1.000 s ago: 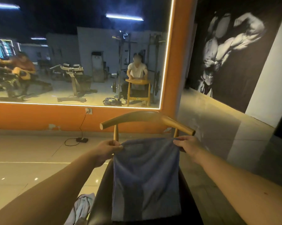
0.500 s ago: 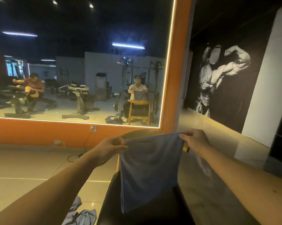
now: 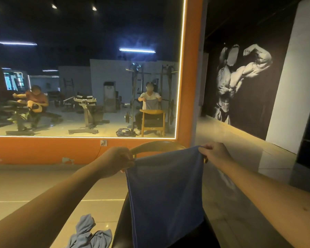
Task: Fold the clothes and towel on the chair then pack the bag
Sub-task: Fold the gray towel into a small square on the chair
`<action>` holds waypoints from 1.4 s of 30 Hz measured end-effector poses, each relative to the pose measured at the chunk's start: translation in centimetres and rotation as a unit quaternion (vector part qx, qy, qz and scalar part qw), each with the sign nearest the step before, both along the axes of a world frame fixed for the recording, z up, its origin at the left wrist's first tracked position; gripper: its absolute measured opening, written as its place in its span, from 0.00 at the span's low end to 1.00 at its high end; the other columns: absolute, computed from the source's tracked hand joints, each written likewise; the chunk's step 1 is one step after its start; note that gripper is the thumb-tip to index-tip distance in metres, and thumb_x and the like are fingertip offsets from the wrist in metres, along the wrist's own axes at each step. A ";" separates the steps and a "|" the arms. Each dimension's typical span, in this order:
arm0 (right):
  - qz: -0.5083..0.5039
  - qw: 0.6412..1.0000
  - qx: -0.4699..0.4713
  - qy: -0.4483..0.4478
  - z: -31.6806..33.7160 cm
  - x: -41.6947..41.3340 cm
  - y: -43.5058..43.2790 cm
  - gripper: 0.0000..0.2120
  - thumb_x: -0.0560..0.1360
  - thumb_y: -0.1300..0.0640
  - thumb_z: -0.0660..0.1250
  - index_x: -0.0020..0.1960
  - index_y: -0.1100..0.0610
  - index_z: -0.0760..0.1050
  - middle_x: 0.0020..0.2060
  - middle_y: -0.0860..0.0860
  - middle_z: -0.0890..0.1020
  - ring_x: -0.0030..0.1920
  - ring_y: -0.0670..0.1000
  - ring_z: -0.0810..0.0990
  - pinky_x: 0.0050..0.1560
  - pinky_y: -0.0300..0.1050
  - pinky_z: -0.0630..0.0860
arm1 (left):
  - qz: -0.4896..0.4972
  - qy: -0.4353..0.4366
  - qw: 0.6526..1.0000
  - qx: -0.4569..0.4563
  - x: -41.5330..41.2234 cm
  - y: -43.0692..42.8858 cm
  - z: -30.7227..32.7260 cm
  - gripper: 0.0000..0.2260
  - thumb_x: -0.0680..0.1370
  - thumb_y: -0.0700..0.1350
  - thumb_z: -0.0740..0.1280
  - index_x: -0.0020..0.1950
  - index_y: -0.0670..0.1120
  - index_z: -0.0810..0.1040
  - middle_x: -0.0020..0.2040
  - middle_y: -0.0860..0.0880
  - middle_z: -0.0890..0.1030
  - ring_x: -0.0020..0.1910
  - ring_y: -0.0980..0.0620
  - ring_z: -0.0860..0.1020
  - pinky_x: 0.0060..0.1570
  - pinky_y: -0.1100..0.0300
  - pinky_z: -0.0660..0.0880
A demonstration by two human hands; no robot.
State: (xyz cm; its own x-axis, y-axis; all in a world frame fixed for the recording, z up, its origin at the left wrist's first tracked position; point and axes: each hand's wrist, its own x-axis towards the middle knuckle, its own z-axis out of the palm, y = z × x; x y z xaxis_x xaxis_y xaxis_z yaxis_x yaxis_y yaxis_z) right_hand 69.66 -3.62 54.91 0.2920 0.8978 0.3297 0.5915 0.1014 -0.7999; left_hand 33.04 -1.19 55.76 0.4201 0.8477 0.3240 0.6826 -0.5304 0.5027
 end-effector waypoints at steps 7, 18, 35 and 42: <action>0.006 1.000 0.009 0.018 0.0 0.1 -0.7 0.06 0.78 0.61 0.69 0.47 0.58 0.84 0.36 0.49 0.82 0.37 0.47 0.79 0.41 0.41 0.73 | -0.010 0.049 0.999 -0.018 0.2 0.5 -0.8 0.06 0.79 0.45 0.73 0.45 0.57 0.80 0.48 0.56 0.83 0.45 0.56 0.84 0.40 0.68 0.80; -0.019 1.000 0.013 -0.009 0.6 1.0 -1.8 0.05 0.77 0.61 0.70 0.50 0.57 0.84 0.44 0.51 0.85 0.48 0.49 0.82 0.42 0.39 0.74 | -0.003 -0.001 1.000 0.010 1.1 0.6 -2.4 0.03 0.79 0.47 0.72 0.45 0.53 0.81 0.48 0.57 0.82 0.48 0.55 0.82 0.46 0.63 0.80; 0.036 0.996 -0.056 -0.053 -2.2 3.8 -0.3 0.12 0.74 0.65 0.75 0.52 0.51 0.83 0.48 0.47 0.85 0.50 0.46 0.82 0.49 0.36 0.75 | 0.016 0.136 0.990 0.033 0.6 4.0 -2.2 0.13 0.81 0.43 0.70 0.65 0.50 0.83 0.58 0.54 0.83 0.52 0.56 0.83 0.39 0.77 0.74; 0.041 0.993 -0.109 0.005 -3.0 4.1 0.1 0.06 0.74 0.64 0.75 0.49 0.55 0.84 0.40 0.53 0.85 0.39 0.49 0.82 0.36 0.36 0.76 | 0.030 0.173 0.984 0.030 1.2 6.2 -2.9 0.11 0.80 0.46 0.71 0.62 0.51 0.84 0.56 0.55 0.84 0.51 0.57 0.83 0.43 0.73 0.76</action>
State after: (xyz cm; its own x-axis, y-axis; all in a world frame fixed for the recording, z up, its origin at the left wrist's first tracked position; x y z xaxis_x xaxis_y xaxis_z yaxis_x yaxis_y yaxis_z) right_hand 73.76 -3.50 51.93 0.2171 0.9686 0.1215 0.5806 -0.0281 -0.8137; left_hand 34.26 4.98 52.85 0.4629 0.8583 0.2213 0.8387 -0.5050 0.2041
